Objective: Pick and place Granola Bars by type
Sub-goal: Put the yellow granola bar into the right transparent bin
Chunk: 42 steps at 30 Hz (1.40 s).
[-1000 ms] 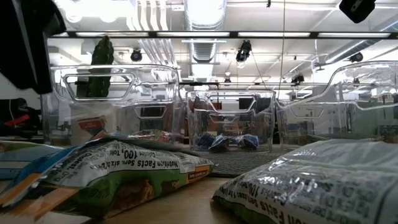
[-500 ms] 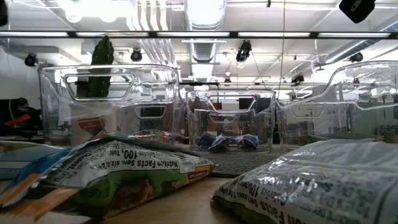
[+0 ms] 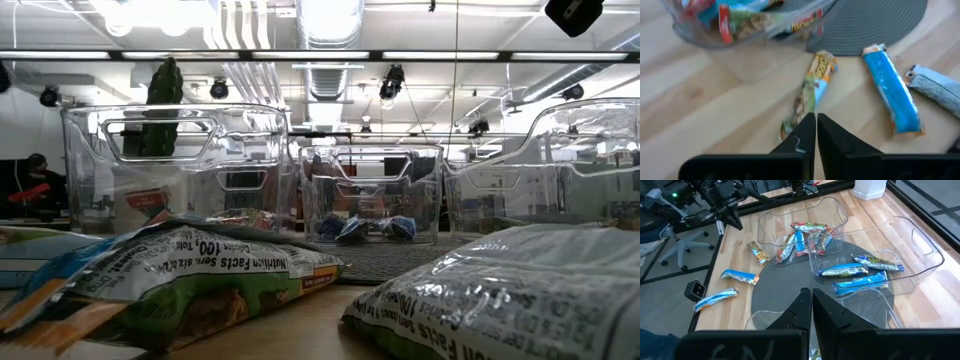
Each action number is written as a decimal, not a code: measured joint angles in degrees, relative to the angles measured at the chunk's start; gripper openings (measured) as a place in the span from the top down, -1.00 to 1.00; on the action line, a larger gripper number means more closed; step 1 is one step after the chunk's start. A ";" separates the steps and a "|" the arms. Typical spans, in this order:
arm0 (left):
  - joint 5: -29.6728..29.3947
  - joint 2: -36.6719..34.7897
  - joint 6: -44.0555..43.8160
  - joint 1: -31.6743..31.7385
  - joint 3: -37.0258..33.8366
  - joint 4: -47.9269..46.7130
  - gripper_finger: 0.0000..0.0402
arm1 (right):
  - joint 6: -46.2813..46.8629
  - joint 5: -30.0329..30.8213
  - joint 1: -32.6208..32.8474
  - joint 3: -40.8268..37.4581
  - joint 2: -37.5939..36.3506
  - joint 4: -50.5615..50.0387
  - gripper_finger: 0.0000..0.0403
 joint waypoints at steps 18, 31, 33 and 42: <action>-1.41 -0.03 1.76 -3.08 -15.76 6.24 1.00 | 1.05 -0.02 0.00 0.00 0.00 0.00 0.96; -6.12 -0.03 11.62 0.76 -20.76 30.34 1.00 | 0.85 0.63 -0.02 0.00 0.00 0.00 0.96; -5.87 -0.03 17.08 1.01 -20.76 37.58 1.00 | 0.85 0.63 -0.02 0.00 0.00 0.00 0.96; -4.38 -0.03 23.82 1.10 -18.20 47.29 1.00 | 0.83 0.63 -0.02 0.00 0.00 -0.02 0.96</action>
